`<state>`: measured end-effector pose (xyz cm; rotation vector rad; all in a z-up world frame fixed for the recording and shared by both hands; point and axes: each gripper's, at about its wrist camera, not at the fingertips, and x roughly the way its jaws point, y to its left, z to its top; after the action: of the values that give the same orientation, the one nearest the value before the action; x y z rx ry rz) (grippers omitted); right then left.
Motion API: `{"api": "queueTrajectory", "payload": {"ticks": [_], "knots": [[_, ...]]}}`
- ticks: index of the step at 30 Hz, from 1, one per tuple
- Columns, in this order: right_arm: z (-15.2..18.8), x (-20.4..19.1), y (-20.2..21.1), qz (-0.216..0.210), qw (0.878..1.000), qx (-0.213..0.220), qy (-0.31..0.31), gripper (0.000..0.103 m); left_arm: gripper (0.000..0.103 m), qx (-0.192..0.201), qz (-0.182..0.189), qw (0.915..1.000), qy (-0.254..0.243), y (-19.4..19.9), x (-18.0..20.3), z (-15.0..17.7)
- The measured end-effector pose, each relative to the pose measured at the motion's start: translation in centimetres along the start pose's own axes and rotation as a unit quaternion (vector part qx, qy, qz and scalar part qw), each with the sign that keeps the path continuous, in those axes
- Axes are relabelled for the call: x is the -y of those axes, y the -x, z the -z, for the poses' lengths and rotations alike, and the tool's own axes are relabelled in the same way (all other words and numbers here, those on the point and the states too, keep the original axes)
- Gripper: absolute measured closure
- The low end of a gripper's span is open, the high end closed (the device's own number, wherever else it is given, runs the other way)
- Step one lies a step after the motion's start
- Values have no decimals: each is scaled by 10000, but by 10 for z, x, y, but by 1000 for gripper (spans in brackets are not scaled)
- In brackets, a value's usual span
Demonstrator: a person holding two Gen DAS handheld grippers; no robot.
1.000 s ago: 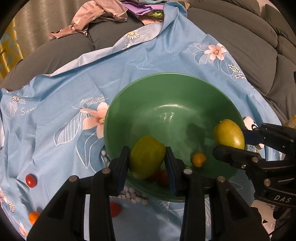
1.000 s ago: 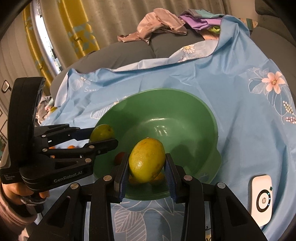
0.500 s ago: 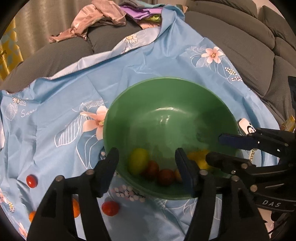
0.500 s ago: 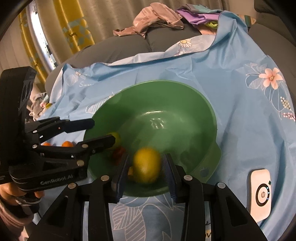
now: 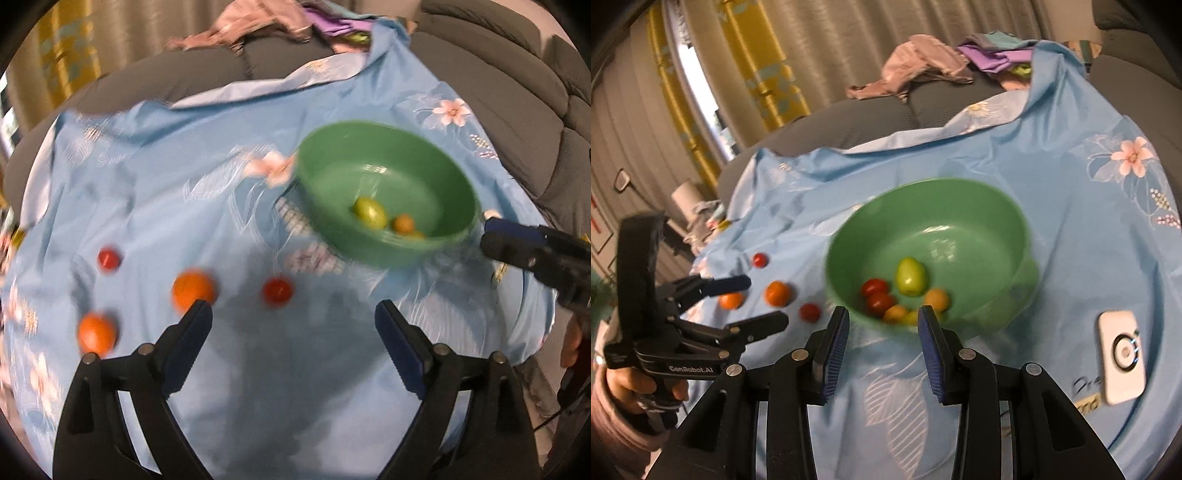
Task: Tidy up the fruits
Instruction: 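Withdraw both open tools from the bowl toward the oranges, then grasp the large orange with the left tool while the right tool grasps the small orange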
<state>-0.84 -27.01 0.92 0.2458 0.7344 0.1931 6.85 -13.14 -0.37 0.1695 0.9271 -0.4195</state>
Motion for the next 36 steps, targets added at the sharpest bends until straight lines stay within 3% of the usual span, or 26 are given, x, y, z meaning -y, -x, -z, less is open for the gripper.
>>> {"api": "queueTrajectory", "payload": {"ticks": [7, 14, 21, 36], "knots": [[13, -36, -5, -309, 9985, -238, 378, 64, 10, 64, -392, 9964, 752, 41, -48, 52], [14, -63, -20, -444, 9965, -465, 542, 64, 10, 176, -747, 9862, 1464, 73, -98, 95], [18, -85, -34, -437, 9932, -753, 773, 64, 10, 95, -588, 9827, 1756, 69, -111, 115], [18, -98, -66, -309, 9896, -1126, 836, 64, 10, 7, -251, 9836, 1786, 51, -120, 118]]}}
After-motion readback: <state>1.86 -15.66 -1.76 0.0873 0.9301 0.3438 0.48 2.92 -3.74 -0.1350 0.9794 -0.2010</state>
